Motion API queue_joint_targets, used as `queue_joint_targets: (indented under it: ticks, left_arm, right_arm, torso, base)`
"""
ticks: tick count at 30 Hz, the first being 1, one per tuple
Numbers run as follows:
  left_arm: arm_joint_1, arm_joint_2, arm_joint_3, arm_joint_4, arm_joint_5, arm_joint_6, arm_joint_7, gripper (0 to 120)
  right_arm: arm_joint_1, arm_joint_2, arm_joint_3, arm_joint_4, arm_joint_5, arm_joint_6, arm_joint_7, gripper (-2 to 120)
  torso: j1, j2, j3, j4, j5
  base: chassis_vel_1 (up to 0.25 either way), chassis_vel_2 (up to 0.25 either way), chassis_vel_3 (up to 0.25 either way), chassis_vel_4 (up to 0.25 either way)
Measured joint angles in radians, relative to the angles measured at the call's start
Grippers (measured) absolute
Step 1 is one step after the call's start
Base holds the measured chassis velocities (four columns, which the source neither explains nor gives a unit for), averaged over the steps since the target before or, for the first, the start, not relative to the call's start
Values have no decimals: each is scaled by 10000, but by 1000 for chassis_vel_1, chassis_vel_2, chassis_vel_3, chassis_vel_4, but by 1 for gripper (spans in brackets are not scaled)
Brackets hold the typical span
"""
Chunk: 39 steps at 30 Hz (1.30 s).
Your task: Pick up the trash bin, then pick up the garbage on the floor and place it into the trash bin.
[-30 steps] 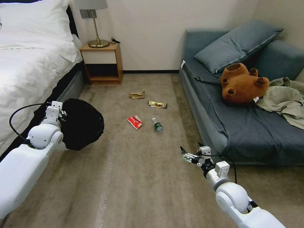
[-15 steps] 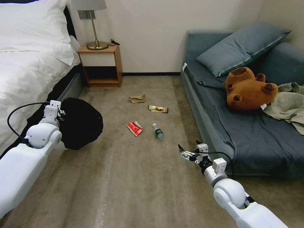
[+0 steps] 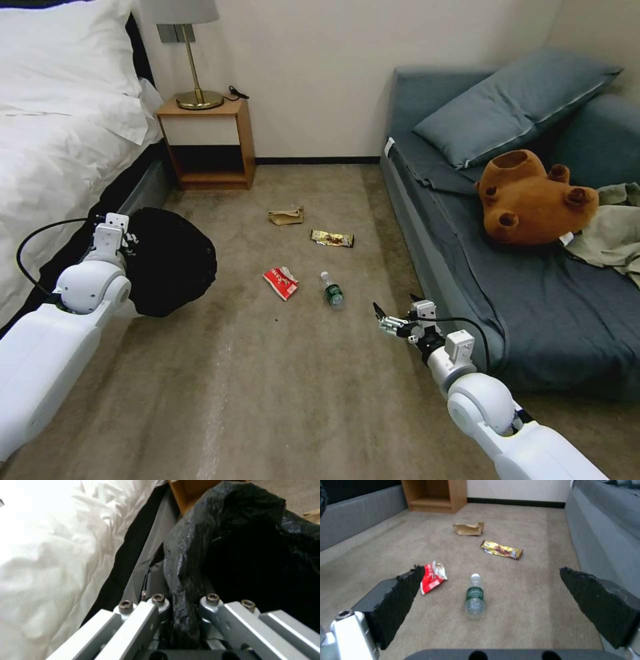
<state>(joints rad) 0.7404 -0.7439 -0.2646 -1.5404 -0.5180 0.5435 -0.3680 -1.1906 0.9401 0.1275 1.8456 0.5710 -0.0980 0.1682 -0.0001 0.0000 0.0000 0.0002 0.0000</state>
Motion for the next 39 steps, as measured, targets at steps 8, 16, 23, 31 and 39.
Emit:
queue_joint_targets:
  ticks: [8,16,23,31,39]
  left_arm:
    - [15,13,-14,17,-1,-18,11,5]
    - [61,18,-38,20,0,-50,18,5]
    - [77,7,-40,18,6,-64,22,5]
    - [102,-19,-40,15,32,-66,23,5]
    - [120,-23,-3,15,78,-101,32,5]
  right_arm:
    - [14,23,-46,-41,-4,-2,-10,100]
    - [-76,51,-35,-42,-46,-3,-17,100]
    - [-174,99,-8,-43,-102,-3,-33,100]
    - [-186,97,-6,-73,-117,4,-70,100]
    - [-84,149,-143,-179,-142,13,-80,100]
  torso:
    - [1,0,0,-3,-1]
    - [0,0,0,-1,-1]
    - [1,0,0,-5,-1]
    - [1,0,0,-2,0]
    - [1,0,0,-3,0]
  base:
    - [-125,121,100,-116]
    - [-111,118,114,-109]
    - [-118,106,117,-120]
    - [-110,118,108,-113]
    - [-116,114,124,-115]
